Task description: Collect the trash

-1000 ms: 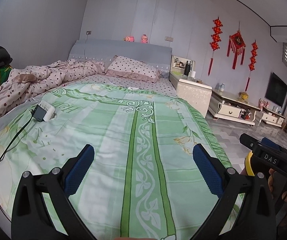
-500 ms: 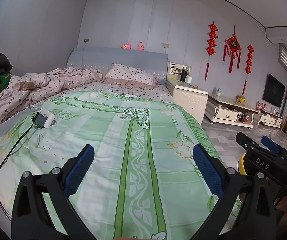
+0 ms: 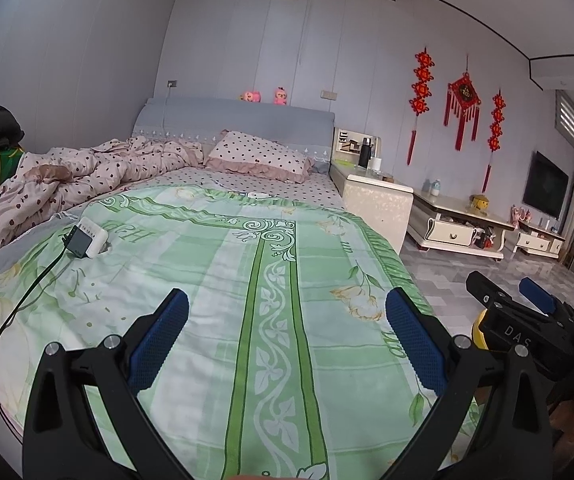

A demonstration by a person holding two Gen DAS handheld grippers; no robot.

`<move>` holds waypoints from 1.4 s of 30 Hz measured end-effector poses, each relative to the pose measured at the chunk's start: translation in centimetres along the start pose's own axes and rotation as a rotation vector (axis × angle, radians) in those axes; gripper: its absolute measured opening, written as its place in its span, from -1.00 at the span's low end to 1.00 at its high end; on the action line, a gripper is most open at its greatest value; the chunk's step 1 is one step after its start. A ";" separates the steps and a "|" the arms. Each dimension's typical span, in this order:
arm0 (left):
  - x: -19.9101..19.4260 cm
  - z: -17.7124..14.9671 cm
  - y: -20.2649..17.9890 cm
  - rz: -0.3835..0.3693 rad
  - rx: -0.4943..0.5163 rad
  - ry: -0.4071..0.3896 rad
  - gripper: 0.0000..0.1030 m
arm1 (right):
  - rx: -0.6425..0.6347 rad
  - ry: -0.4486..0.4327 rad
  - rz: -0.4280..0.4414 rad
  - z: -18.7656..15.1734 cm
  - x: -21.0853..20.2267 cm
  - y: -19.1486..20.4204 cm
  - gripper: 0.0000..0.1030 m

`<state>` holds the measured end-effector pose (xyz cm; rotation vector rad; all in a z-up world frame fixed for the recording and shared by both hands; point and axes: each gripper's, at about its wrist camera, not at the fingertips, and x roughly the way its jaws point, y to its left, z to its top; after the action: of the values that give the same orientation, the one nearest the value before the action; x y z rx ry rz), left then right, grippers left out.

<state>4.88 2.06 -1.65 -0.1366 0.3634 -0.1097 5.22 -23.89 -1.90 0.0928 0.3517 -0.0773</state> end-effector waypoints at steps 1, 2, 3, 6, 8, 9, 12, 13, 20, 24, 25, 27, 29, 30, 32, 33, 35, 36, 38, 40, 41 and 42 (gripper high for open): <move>0.0 0.0 0.0 -0.002 -0.002 0.002 0.84 | 0.001 0.002 0.000 0.0 0.0 0.0 0.84; 0.0 0.0 0.0 -0.002 -0.003 0.002 0.84 | 0.003 0.006 0.000 0.0 0.1 0.0 0.84; 0.0 0.0 0.0 -0.002 -0.004 0.002 0.84 | 0.006 0.010 0.000 -0.1 0.2 -0.1 0.84; 0.0 0.0 0.0 0.000 -0.001 0.001 0.84 | 0.013 0.016 -0.004 -0.2 0.3 -0.4 0.84; 0.0 0.0 0.0 -0.001 -0.003 0.001 0.84 | 0.013 0.017 -0.003 -0.3 0.2 -0.4 0.84; 0.0 0.0 0.0 -0.002 -0.002 0.002 0.84 | 0.012 0.017 -0.003 -0.3 0.2 -0.4 0.84; 0.1 0.0 0.1 -0.003 -0.003 0.004 0.84 | 0.013 0.019 -0.003 -0.3 0.3 -0.5 0.84; 0.0 -0.1 0.1 -0.003 -0.002 0.005 0.84 | 0.013 0.020 -0.003 -0.3 0.3 -0.5 0.84; 0.1 -0.1 0.0 -0.002 -0.002 0.005 0.84 | 0.016 0.027 -0.002 -0.4 0.4 -0.7 0.84; 0.2 -0.2 0.0 -0.006 -0.002 0.006 0.84 | 0.018 0.030 -0.001 -0.6 0.4 -0.8 0.84; 0.2 -0.2 0.0 -0.006 -0.002 0.006 0.84 | 0.019 0.032 0.000 -0.6 0.5 -0.8 0.84; 0.2 -0.2 0.0 -0.008 -0.005 0.006 0.84 | 0.021 0.033 0.000 -0.6 0.5 -0.8 0.84; 0.2 -0.2 0.0 -0.008 -0.003 0.007 0.84 | 0.021 0.034 0.000 -0.6 0.5 -0.9 0.84; 0.2 -0.3 0.0 -0.007 -0.003 0.007 0.84 | 0.022 0.034 0.001 -0.6 0.5 -0.9 0.84; 0.2 -0.2 0.0 -0.008 -0.004 0.007 0.84 | 0.024 0.037 0.000 -0.7 0.6 -0.9 0.84; 0.2 -0.2 0.0 -0.007 -0.004 0.007 0.84 | 0.026 0.038 0.000 -0.7 0.6 -0.9 0.84; 0.2 -0.2 0.0 -0.008 -0.004 0.007 0.84 | 0.028 0.040 -0.001 -0.8 0.6 -0.9 0.84; 0.2 -0.2 0.0 -0.007 -0.003 0.007 0.84 | 0.025 0.039 -0.001 -0.8 0.6 -0.9 0.84; 0.2 -0.2 0.0 -0.008 -0.004 0.007 0.84 | 0.027 0.039 0.000 -0.8 0.6 -0.9 0.84; 0.2 -0.2 0.0 -0.007 -0.003 0.007 0.84 | 0.026 0.042 0.000 -0.8 0.7 -0.9 0.84; 0.2 -0.2 0.0 -0.008 -0.003 0.008 0.84 | 0.025 0.043 -0.001 -0.8 0.7 -0.9 0.84; 0.2 -0.3 -0.1 -0.007 -0.004 0.009 0.84 | 0.026 0.045 -0.001 -0.9 0.7 -0.9 0.84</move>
<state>4.98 1.90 -1.95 -0.1412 0.3719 -0.1170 5.51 -24.73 -3.01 0.1204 0.3953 -0.0810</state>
